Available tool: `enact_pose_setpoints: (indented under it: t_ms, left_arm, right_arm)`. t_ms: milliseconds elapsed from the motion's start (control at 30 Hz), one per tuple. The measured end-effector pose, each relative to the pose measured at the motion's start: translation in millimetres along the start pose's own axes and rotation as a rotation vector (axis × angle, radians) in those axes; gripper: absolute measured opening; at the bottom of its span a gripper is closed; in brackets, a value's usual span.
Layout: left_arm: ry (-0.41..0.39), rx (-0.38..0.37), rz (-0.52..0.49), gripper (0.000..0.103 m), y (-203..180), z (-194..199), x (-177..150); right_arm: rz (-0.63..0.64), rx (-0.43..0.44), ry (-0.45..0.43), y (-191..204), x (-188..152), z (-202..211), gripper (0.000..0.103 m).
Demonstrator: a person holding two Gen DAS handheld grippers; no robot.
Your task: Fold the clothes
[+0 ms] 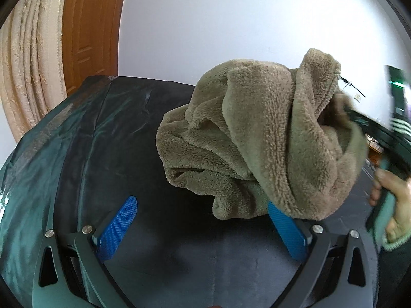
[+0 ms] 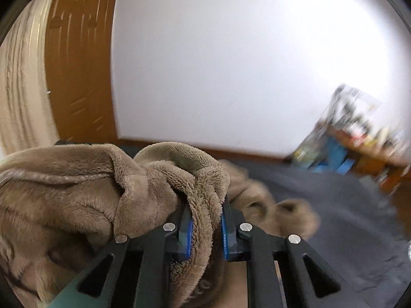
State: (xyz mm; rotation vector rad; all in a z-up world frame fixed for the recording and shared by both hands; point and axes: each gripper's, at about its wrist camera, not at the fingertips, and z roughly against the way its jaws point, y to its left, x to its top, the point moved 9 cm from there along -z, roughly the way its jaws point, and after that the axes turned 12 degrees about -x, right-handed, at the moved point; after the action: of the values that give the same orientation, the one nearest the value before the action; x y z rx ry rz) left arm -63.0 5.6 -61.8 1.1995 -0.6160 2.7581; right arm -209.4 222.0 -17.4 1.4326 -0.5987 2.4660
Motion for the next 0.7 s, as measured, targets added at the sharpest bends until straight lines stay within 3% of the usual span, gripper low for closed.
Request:
enact_pose_setpoints:
  t_ms: [100,200,467,700]
  left_arm:
    - [-0.001,0.004,-0.004,0.103,1,-1,1]
    - [-0.004,0.009,-0.006,0.103,3,-1,2]
    - [0.005,0.001,-0.014,0.103,3,-5,1]
    - [0.037,-0.185,-0.012,0.103,-17,-10,-2]
  right_arm:
    - [-0.022,-0.104,-0.094,-32,-1,31,0.017]
    - [-0.088,-0.162,-0.122,-70,-11,55,0.017]
    - [-0.236,-0.239,-0.022,-148,-80,84,0.017]
    - [-0.310,-0.207,0.086,-177,-130,88,0.017]
